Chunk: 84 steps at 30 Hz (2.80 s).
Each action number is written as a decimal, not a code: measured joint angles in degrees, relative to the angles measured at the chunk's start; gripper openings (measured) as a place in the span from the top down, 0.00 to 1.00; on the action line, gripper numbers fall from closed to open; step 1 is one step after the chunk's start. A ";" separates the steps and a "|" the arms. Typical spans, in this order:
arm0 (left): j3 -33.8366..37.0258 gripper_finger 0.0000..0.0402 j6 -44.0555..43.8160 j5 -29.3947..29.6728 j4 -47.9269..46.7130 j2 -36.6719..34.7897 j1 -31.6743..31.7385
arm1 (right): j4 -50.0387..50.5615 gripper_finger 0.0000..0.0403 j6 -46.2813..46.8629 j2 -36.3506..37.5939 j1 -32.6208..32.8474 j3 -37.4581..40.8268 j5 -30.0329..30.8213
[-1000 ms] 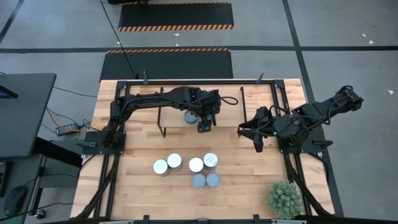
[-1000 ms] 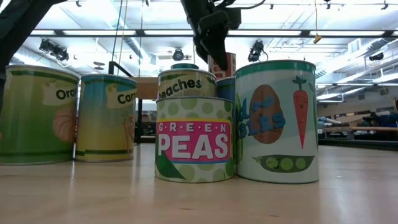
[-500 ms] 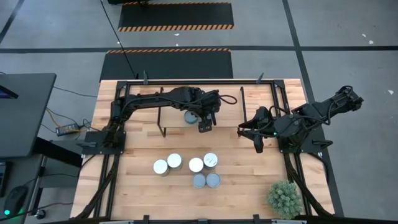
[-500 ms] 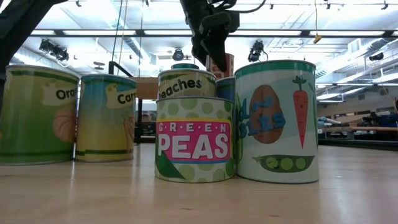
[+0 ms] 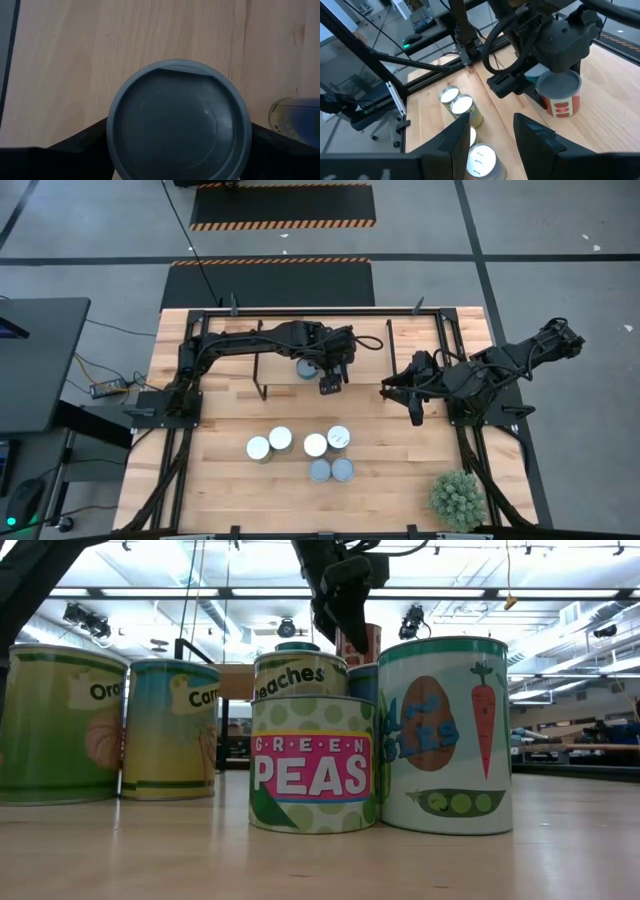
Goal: Pick and place cans onto a shelf
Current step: Put the canned tomatoes on the shelf, then put the canned peas on the shelf
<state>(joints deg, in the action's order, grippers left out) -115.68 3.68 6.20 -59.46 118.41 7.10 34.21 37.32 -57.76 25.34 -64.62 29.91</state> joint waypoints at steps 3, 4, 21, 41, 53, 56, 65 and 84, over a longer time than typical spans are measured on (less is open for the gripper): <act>0.00 0.21 0.00 -0.03 0.02 0.00 -0.01 | -0.01 0.61 0.00 0.00 0.00 0.00 -0.02; 0.00 0.21 -0.04 -0.03 0.00 0.00 -0.01 | -0.04 0.61 0.00 0.00 0.00 0.00 -0.01; 0.09 0.21 -9.29 1.46 5.67 0.00 -0.25 | -0.08 0.61 0.00 0.00 0.00 0.00 -0.02; 0.09 0.21 -8.59 1.09 4.65 -0.02 -0.27 | -0.10 0.61 0.00 0.00 0.00 0.00 -0.02; 0.09 0.21 -8.66 -0.30 1.67 -0.04 -0.01 | -0.10 0.61 0.00 0.00 0.00 0.00 -0.02; 0.07 0.16 -9.05 -1.82 0.20 -0.11 0.76 | -0.10 0.61 0.00 0.00 0.00 0.00 -0.04; -0.04 0.02 -8.47 -2.95 -0.03 -0.94 1.40 | -0.13 0.61 0.00 0.00 0.00 0.00 -0.02; -0.22 0.00 -7.58 -1.31 3.57 -6.01 1.74 | -3.48 0.61 0.02 0.02 0.00 0.02 -0.04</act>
<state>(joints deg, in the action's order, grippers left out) -115.90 -3.90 4.89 -55.89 112.40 8.84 30.72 37.34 -57.74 25.34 -64.60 29.87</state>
